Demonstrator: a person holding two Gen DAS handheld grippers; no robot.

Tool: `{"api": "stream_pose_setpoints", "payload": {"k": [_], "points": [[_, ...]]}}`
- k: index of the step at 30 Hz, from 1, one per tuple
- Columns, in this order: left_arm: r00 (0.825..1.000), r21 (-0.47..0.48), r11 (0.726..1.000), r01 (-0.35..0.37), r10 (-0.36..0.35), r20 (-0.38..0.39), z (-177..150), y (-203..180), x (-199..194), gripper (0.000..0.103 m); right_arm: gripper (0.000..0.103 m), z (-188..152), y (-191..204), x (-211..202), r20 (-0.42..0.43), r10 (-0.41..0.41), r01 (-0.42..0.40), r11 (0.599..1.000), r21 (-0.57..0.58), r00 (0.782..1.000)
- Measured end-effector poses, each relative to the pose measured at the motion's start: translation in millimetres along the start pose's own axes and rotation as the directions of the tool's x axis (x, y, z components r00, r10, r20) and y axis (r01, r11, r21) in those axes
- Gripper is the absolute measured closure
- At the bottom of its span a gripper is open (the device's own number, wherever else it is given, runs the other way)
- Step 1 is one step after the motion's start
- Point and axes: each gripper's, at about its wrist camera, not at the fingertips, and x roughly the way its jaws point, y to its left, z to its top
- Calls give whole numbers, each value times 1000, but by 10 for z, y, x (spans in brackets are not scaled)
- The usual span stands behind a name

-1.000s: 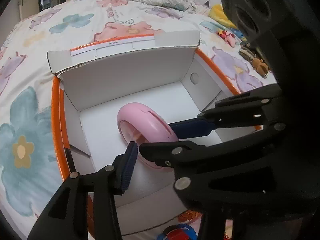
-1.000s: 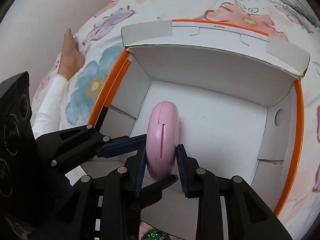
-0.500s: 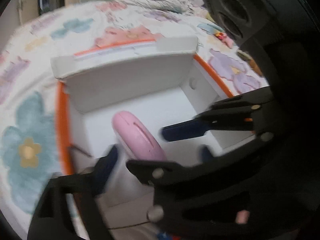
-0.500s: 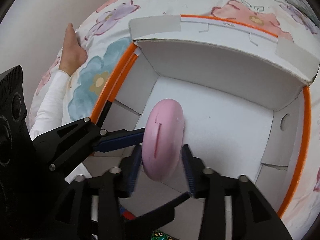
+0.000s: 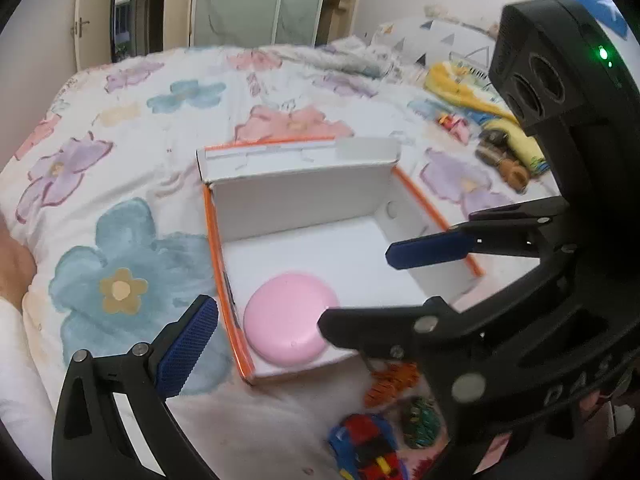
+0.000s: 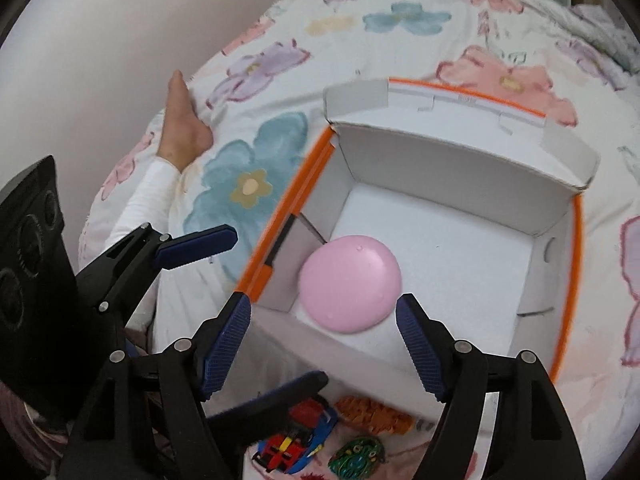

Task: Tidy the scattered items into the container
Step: 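Lower the pink case into the box and open the right gripper, then move the right gripper back to the blue-and-red toy car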

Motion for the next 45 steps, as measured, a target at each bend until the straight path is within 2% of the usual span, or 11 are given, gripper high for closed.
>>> {"api": "stream_pose_setpoints", "payload": {"k": [7,10,16,25,29,45], "points": [[997,12,999,40,-41,70,-186,-267,-425,0,28,-297,302,-565,118,-97,102,994,-35,988],[996,15,999,47,-48,74,-294,-360,-494,0,28,-412,387,-718,141,-116,122,992,-37,983],[998,0,1000,16,-16,57,-600,-443,-505,0,26,-645,520,-868,170,-168,175,984,-27,971],[1000,-106,994,-11,10,-7,-1124,-373,-357,0,24,-1012,458,-553,80,-109,103,992,68,991],[999,-119,992,-31,27,-38,-1289,-387,-269,0,24,-1132,407,-356,39,-96,92,991,99,995],[993,-151,988,-43,25,-117,-1589,-341,20,0,24,-1401,207,325,-110,-7,32,974,225,994]]}}
